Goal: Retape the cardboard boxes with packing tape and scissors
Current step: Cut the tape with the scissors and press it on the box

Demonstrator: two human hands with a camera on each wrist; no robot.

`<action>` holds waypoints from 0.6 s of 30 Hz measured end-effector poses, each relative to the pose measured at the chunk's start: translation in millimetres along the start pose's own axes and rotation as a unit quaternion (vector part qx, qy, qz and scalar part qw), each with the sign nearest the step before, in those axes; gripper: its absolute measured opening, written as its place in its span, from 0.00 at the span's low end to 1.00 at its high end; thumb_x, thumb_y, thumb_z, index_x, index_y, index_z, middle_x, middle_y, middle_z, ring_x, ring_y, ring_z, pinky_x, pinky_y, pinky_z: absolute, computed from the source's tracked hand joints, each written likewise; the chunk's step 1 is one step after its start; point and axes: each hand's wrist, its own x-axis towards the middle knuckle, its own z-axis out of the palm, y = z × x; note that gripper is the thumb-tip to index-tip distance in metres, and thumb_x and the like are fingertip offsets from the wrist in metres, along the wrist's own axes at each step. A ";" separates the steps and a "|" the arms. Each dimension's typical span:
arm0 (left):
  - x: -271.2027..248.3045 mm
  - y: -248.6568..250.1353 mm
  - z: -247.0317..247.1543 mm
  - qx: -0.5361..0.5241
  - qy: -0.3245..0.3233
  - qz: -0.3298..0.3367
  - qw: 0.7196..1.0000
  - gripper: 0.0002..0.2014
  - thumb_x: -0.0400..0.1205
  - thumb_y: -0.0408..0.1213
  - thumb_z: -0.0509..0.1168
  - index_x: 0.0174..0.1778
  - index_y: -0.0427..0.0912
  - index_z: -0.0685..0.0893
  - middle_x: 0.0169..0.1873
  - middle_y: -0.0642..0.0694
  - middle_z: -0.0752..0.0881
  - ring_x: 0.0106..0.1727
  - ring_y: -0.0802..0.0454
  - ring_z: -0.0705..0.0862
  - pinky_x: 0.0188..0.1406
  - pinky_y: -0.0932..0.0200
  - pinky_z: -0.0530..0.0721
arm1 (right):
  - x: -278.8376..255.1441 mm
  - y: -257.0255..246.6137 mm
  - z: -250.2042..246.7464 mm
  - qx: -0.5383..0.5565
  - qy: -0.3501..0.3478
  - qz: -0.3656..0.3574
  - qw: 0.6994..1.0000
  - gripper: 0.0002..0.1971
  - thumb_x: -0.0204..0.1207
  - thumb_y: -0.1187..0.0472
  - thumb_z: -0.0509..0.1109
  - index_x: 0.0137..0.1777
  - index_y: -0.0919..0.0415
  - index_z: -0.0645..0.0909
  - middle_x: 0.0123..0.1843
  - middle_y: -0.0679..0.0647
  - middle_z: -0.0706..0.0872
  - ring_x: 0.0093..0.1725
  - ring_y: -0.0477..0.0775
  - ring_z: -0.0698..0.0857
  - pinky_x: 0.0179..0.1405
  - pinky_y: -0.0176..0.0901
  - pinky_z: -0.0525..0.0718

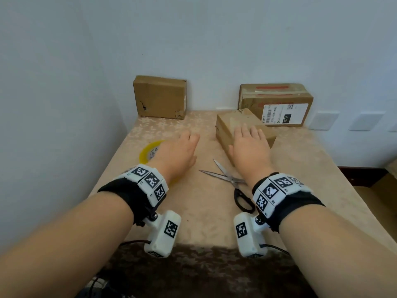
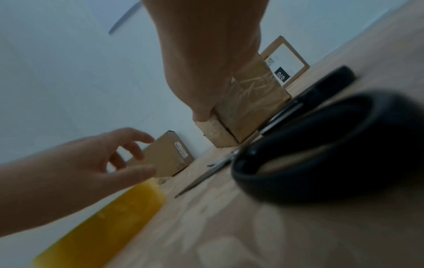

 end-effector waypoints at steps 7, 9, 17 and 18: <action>32.8 56.5 -13.7 -0.229 -0.012 0.132 0.964 0.26 0.89 0.36 0.50 0.83 0.41 0.55 0.83 0.44 0.56 0.83 0.50 0.53 0.82 0.52 0.50 | -2.1 36.6 -16.8 0.135 -0.023 -0.021 0.990 0.43 0.77 0.44 0.66 0.84 0.64 0.53 0.84 0.62 0.59 0.84 0.62 0.55 0.82 0.61 0.49; 41.6 64.9 -7.1 -0.223 -0.019 0.131 0.966 0.24 0.89 0.39 0.50 0.83 0.42 0.58 0.83 0.46 0.57 0.83 0.50 0.54 0.82 0.48 0.52 | -7.0 47.2 -12.9 0.124 -0.056 0.002 0.991 0.44 0.78 0.41 0.63 0.86 0.59 0.47 0.87 0.56 0.47 0.85 0.60 0.42 0.80 0.67 0.43; 60.3 59.9 -12.8 -0.123 -0.059 0.072 0.988 0.26 0.89 0.49 0.38 0.85 0.48 0.49 0.84 0.52 0.49 0.84 0.52 0.43 0.80 0.44 0.35 | -7.7 54.1 0.3 0.201 -0.033 -0.020 0.979 0.42 0.80 0.49 0.67 0.86 0.59 0.47 0.87 0.52 0.46 0.85 0.54 0.40 0.83 0.51 0.46; 59.6 60.6 -13.2 -0.126 -0.060 0.087 0.986 0.27 0.89 0.50 0.38 0.84 0.47 0.48 0.84 0.51 0.48 0.84 0.52 0.43 0.80 0.45 0.34 | -8.3 54.7 -0.3 0.205 -0.032 -0.021 0.978 0.42 0.80 0.49 0.67 0.86 0.59 0.47 0.87 0.52 0.46 0.85 0.53 0.40 0.83 0.51 0.46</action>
